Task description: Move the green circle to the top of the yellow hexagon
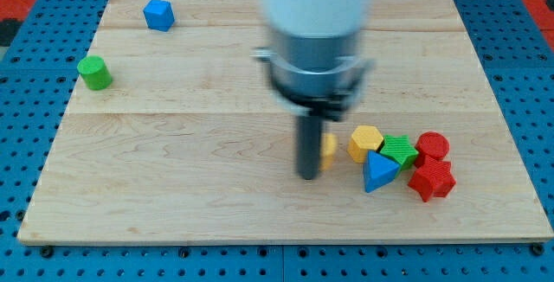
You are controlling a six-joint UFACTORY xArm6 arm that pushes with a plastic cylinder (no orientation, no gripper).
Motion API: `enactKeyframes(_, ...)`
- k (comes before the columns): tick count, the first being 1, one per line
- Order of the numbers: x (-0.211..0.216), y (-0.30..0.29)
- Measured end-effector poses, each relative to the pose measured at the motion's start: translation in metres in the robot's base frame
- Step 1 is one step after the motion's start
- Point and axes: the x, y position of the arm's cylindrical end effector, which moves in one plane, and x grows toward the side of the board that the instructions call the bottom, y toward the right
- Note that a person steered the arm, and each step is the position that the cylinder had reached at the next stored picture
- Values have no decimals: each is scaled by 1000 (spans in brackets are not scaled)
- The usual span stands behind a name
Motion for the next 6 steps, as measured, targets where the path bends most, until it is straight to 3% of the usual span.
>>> enactKeyframes(1,15,-52)
enactKeyframes(2,3,-91)
enactKeyframes(4,-74,-316)
enactKeyframes(5,-133,-361)
enactKeyframes(6,-162,-320)
